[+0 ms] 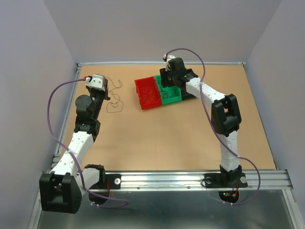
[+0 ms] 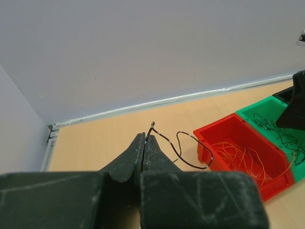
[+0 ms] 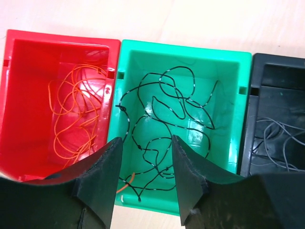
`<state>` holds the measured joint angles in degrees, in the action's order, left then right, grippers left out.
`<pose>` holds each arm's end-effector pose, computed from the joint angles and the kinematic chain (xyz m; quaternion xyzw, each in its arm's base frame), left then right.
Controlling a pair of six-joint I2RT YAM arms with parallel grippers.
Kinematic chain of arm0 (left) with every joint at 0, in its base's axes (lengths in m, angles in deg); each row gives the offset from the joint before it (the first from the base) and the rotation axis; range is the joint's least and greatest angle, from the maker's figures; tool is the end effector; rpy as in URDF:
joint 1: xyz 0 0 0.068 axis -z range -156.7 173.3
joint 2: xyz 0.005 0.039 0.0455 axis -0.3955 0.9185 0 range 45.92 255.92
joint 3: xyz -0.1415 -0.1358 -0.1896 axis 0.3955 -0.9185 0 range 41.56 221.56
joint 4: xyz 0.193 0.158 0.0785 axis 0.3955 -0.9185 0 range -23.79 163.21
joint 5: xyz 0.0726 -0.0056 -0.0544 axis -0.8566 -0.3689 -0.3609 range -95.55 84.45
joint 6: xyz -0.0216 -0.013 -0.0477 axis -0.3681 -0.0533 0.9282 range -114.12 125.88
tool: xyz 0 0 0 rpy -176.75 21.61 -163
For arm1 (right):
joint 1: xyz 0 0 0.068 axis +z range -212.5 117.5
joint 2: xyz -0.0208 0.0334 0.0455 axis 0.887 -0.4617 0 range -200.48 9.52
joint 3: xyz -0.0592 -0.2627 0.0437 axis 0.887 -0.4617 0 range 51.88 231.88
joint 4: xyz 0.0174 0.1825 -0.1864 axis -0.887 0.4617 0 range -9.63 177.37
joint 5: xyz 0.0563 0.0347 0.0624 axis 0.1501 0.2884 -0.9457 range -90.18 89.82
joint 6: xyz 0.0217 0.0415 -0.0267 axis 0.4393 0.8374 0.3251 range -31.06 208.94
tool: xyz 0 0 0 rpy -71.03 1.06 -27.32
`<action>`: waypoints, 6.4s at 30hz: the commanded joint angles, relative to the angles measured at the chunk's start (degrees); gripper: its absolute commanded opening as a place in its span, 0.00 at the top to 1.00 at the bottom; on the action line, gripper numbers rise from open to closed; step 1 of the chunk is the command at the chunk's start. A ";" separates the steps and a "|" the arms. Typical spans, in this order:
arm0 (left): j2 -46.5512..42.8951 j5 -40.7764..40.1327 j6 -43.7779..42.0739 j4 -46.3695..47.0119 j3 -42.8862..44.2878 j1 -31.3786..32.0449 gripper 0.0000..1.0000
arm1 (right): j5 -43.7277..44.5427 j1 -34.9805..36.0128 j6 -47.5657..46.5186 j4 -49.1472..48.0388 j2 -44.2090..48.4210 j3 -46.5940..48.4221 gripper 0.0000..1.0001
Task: Untangle the cables
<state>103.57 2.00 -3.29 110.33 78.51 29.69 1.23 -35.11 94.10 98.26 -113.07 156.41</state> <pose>0.2321 -0.0307 0.3370 0.1331 0.5849 -0.0200 0.7999 0.4466 0.2304 0.2527 -0.1663 0.8751 0.1169 0.4392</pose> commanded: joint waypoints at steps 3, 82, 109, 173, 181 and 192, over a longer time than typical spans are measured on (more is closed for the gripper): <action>-1.57 5.89 -0.68 1.73 0.40 0.46 1.00 | -7.55 0.02 0.37 -7.85 2.43 -3.09 0.39; 13.19 7.58 3.63 -6.10 8.05 3.54 0.79 | -31.12 15.14 9.77 -72.92 31.88 -53.21 0.99; 16.62 7.13 -3.66 -7.24 8.49 7.84 0.75 | -6.68 3.20 27.61 -67.11 35.14 -50.39 0.99; 32.88 3.78 0.38 -14.71 28.79 17.25 0.67 | -1.67 -2.61 -2.18 -15.26 16.78 -25.79 0.99; 32.71 3.17 0.03 -14.98 28.53 17.25 0.67 | -3.43 -2.61 -3.32 -9.11 7.11 -11.12 1.00; 33.49 3.00 -0.24 -14.98 28.71 17.16 0.67 | 1.40 -2.61 -4.38 -4.88 -4.59 4.62 0.99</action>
<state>136.97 5.15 -3.22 93.11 106.92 46.85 -0.58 -38.06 90.76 92.18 -115.38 155.47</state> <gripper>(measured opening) 0.331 0.021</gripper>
